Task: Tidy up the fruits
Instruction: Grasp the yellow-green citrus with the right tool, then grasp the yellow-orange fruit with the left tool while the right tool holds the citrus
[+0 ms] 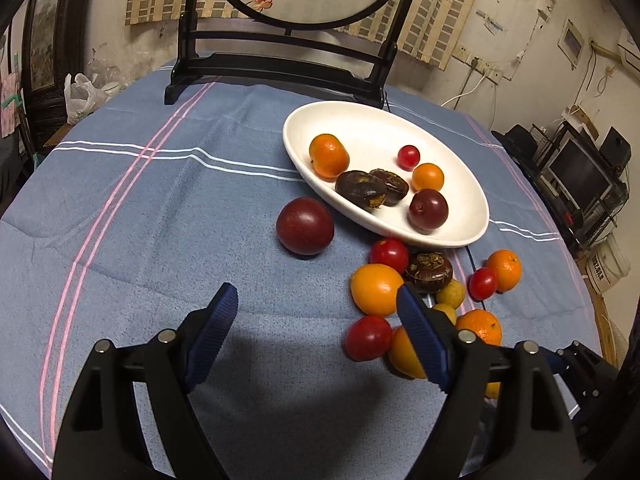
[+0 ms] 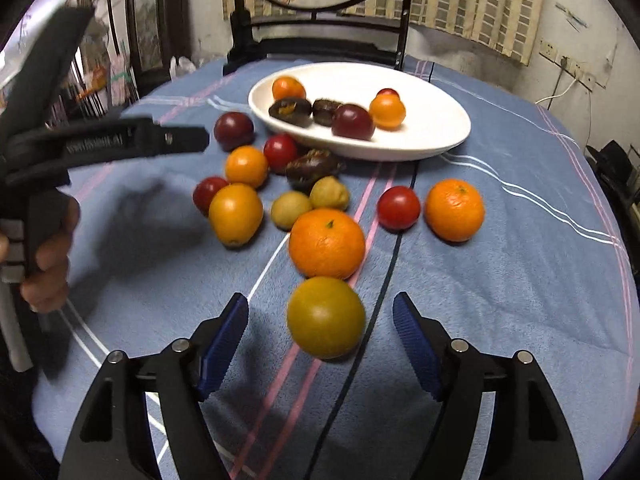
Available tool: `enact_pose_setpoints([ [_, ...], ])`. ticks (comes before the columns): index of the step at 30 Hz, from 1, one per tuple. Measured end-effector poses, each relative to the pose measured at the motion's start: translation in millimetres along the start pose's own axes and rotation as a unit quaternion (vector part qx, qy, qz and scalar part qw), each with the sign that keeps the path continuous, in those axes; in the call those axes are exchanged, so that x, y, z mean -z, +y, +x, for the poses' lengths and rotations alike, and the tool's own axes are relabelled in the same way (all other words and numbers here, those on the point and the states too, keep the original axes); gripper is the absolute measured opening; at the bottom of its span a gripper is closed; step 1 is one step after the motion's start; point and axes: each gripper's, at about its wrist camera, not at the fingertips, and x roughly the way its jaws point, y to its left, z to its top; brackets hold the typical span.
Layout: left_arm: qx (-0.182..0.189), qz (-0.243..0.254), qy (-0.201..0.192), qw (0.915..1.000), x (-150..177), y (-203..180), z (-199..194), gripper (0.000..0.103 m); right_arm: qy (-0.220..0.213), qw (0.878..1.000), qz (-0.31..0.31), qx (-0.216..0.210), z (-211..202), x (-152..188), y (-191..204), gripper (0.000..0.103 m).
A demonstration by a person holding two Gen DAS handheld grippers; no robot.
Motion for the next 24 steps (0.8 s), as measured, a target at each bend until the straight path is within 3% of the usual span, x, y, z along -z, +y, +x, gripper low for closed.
enact_pose_setpoints([
  [3, 0.001, 0.003, 0.001, 1.0000, 0.2, -1.5, 0.8, 0.080, 0.008, 1.000, -0.005, 0.005, 4.7, 2.2, 4.5, 0.070],
  [6, 0.005, 0.008, 0.005, 0.9999, 1.4, -4.6, 2.4, 0.081, 0.013, 1.000, 0.003, -0.010, 7.6, 3.7, -1.2, 0.039],
  [8, 0.010, 0.013, 0.005, 0.9998, 2.2, -6.6, 2.4, 0.081, 0.009, 1.000, -0.003, -0.019, 6.8, 4.1, -4.9, 0.038],
  [13, 0.017, 0.034, 0.010, 0.9992, 6.0, -15.4, 3.7, 0.082, 0.005, 0.995, 0.055, -0.088, 6.0, 3.4, -33.1, 0.038],
  [16, 0.031, 0.052, 0.016, 0.9980, 10.7, -24.7, 0.8, 0.090, 0.000, 0.995, 0.069, -0.069, 3.9, 6.0, -41.4, 0.038],
  [20, 0.029, 0.090, 0.016, 0.9954, 19.5, -40.2, -2.4, 0.091, 0.000, 0.996, 0.068, -0.064, 3.6, 7.7, -43.3, 0.038],
  [24, 0.036, 0.105, 0.051, 0.9925, 27.7, -49.2, 7.3, 0.090, -0.007, 0.996, 0.065, -0.062, -1.2, 8.8, -42.3, 0.038],
])
